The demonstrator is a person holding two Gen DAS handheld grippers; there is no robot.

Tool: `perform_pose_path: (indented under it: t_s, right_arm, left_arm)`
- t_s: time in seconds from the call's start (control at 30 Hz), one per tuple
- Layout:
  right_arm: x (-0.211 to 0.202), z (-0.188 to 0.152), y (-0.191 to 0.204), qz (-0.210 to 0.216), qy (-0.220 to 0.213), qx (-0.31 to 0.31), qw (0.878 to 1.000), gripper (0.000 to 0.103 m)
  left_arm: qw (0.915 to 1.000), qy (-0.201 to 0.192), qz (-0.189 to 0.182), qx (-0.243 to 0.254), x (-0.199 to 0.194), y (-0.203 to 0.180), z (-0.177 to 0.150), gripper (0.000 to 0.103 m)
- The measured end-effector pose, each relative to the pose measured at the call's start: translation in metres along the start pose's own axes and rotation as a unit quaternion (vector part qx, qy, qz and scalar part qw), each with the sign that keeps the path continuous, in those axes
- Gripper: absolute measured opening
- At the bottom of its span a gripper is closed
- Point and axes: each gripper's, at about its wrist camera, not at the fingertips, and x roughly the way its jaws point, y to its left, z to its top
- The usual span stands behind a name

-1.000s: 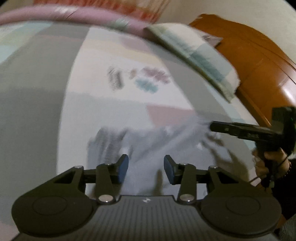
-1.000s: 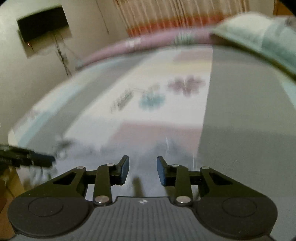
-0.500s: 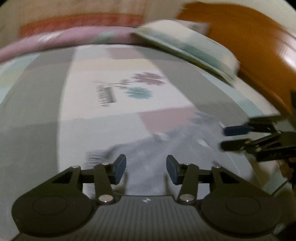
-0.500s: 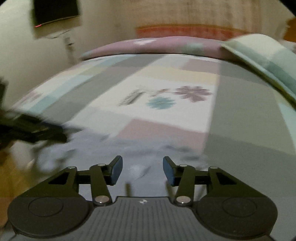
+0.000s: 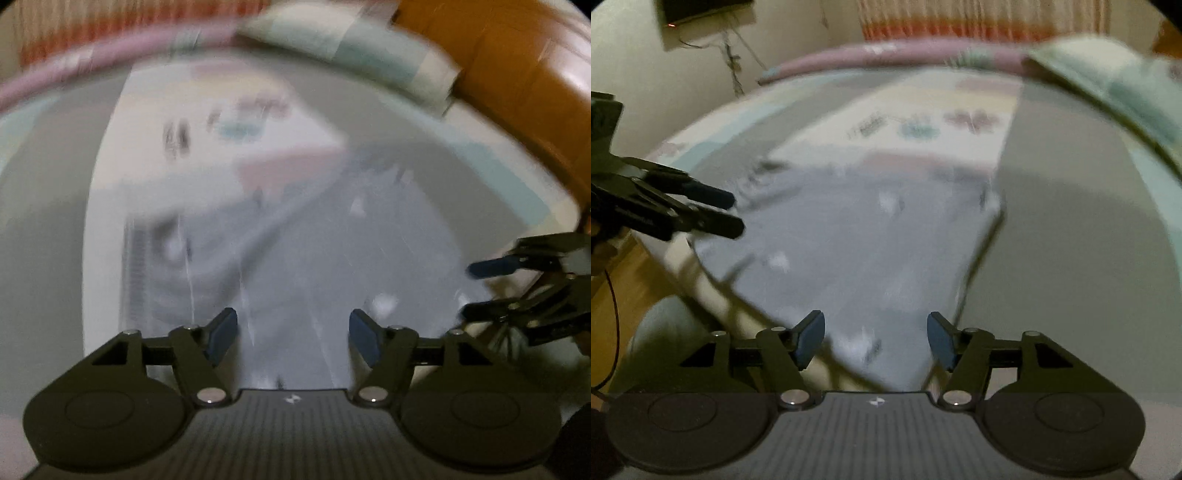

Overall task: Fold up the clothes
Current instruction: 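Move both open grippers over the folded pants to flatten them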

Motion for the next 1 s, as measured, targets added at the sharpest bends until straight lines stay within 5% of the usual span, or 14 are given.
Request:
perform_pose_path:
  t_s: [0.13,0.27,0.47,0.67,0.87,1.0]
  right_arm:
    - [-0.032,-0.001,-0.009,0.014,-0.042,0.034,0.998,0.067]
    - [-0.029,0.028,-0.002,0.031,-0.091,0.003,0.995,0.074]
    - [0.03,0.033,-0.025,-0.04,-0.046,0.029,0.998,0.073]
    - [-0.042,0.008,-0.042,0.013,-0.103,0.112,0.988,0.074]
    - [-0.098,0.018,-0.048,0.046,-0.136,0.136,0.98,0.083]
    - [-0.081,0.033,-0.037,0.078,-0.119,0.125,0.982,0.083]
  left_arm:
    - [0.9996,-0.022,0.015,-0.011,-0.013,-0.01,0.004,0.069]
    - [0.9986,-0.038,0.028,-0.026,-0.024,-0.017,0.022,0.074]
    - [0.9965,-0.045,0.036,-0.061,-0.043,-0.018,0.022,0.074]
    - [0.994,-0.063,0.038,-0.08,-0.08,-0.008,0.014,0.074]
    - [0.9938,-0.076,0.029,-0.076,-0.11,-0.014,0.03,0.081]
    - [0.9948,-0.07,0.014,-0.072,-0.096,-0.02,0.037,0.081]
